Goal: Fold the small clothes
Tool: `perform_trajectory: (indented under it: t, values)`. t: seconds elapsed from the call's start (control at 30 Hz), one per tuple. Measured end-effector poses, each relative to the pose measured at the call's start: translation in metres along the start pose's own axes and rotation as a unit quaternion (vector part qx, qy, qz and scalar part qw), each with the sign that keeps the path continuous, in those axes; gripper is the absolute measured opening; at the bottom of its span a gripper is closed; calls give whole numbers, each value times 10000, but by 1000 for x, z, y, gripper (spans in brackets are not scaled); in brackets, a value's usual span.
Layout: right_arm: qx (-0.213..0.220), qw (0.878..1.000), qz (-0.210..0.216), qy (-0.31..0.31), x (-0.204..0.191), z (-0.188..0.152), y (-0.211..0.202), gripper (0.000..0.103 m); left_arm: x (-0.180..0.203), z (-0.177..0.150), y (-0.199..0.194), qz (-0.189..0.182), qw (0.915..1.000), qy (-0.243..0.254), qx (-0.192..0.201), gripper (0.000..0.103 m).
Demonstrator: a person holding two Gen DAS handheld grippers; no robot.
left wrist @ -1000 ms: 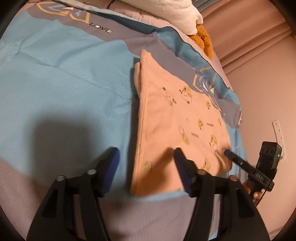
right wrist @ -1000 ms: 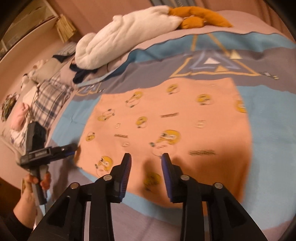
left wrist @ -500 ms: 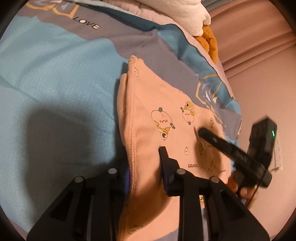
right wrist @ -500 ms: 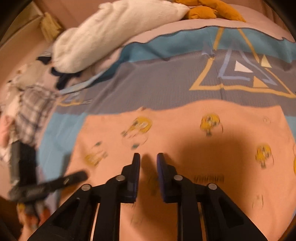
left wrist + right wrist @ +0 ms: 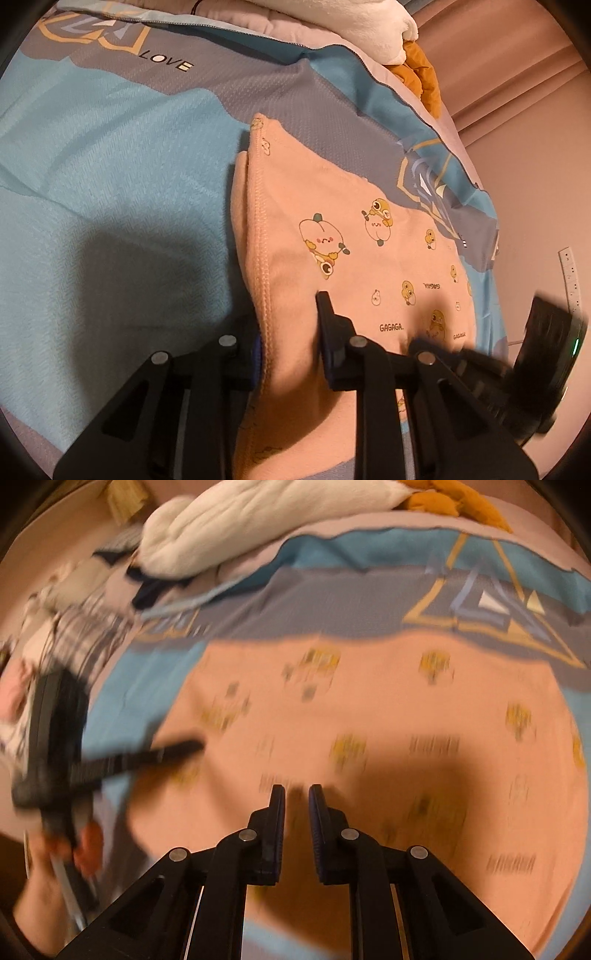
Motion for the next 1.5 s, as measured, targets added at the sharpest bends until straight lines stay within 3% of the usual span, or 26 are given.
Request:
perform_trajectory:
  t: [0.07,0.13,0.27,0.37,0.47,0.53,0.57,0.67,0.73,0.87,0.97,1.07,1.17,1.3,1.47,1.5]
  values:
    - [-163,9998,-27,-108,-3,-18,7,17,5,0,-3,104,9999,36,35,22]
    - [-49,9996,-87,-268,-4,-22,7,16,16,1,-8,249,9995,185,109,20]
    - [-42,9977,494,463,11,-16,-6,16,50,7,-19,280,9979,512,277,18]
    - [382,9909,745,1058,33,-5,-28,17,80,9,-24,276,9955,829,359,18]
    - [693,9712,1352,1833,62,4,-46,21,110,6,-18,303,9926,1138,304,17]
    - [806,9561,1697,2249,77,9,-50,35,133,-1,-8,370,9892,1406,188,17]
    - [871,9476,1852,2453,85,11,-52,38,142,-4,-2,423,9875,1513,142,17]
    - [983,9270,2073,2968,103,16,-48,41,171,-19,21,553,9796,1930,-101,19]
    - [972,9125,2260,3268,109,16,-46,53,182,-33,36,503,9761,2082,-373,24]
    - [863,8876,2578,3719,118,13,-39,56,194,-52,63,371,9707,2258,-731,25]
    - [824,8734,2678,3982,125,10,-37,57,197,-61,68,240,9686,2340,-800,46]
    - [791,8669,2729,4096,128,8,-39,58,198,-65,58,95,9683,2392,-706,47]
    - [747,8724,2567,4092,128,4,-38,59,194,-66,42,-87,9729,2230,-596,48]
    - [404,9051,1892,3787,117,8,-26,59,172,-64,17,-21,9770,2103,-365,48]
    - [307,9288,1378,3426,105,18,-18,58,146,-66,7,-63,9836,1764,-372,48]
    - [299,9372,1198,3262,103,21,-17,48,144,-69,8,-145,9846,1698,-393,48]
Point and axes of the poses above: each gripper's, at about its wrist camera, not at the fingertips, and y roughly the way its jaws point, x to its right, z to its top, the point moved 10 cm from there along y, roughly the way its jaws point, and after that the axes turned 3 degrees about -z, right-handed, at the moved point
